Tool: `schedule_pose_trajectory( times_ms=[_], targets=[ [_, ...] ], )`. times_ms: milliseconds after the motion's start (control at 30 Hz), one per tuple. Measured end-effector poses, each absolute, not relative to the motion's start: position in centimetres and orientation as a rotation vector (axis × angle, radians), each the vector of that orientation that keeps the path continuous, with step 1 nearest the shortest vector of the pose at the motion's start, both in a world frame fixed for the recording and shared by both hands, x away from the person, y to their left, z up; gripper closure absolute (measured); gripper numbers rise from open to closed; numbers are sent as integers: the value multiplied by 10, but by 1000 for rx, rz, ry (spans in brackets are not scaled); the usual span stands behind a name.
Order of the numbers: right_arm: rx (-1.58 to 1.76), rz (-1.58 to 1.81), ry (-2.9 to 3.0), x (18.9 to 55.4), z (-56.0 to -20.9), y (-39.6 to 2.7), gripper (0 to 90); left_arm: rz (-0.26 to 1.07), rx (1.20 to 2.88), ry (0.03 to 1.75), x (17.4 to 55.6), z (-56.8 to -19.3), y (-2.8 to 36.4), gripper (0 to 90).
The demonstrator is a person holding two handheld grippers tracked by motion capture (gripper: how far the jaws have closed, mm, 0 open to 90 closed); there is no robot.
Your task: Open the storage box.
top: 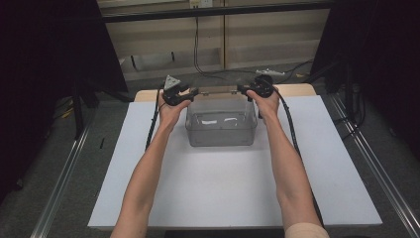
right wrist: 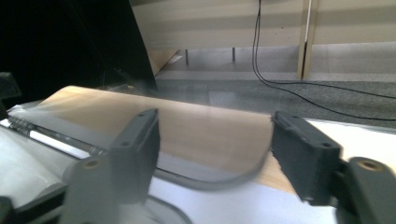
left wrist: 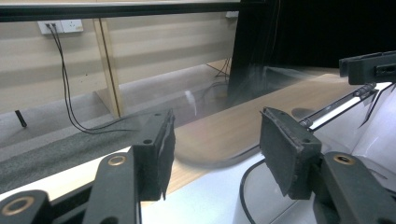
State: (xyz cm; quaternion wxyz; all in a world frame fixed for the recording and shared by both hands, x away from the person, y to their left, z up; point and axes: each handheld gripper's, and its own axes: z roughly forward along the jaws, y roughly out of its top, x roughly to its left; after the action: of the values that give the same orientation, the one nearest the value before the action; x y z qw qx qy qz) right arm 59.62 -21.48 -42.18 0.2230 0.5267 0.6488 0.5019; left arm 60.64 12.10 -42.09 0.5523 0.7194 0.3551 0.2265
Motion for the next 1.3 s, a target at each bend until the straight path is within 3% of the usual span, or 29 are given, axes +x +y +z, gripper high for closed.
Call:
schedule_pose_trajectory(
  times_ms=[67,233,333,867,1300],
  targets=[
    [1458,1387,1802,596,-424,-213,346,527,1701,841,606,-422,120,459],
    [1468,1376,1762,594,-426,-216,221,529,1695,856,606,-422,121,427],
    [1440,1408,1743,588,-422,-219,149,539,1700,868,606,-421,123,306],
    [1282,1430,1671,547,-405,-227,50,554,1661,897,572,-405,135,59],
    [1208,1377,1585,485,-401,-241,21,599,1616,873,518,-401,159,24]
  ],
)
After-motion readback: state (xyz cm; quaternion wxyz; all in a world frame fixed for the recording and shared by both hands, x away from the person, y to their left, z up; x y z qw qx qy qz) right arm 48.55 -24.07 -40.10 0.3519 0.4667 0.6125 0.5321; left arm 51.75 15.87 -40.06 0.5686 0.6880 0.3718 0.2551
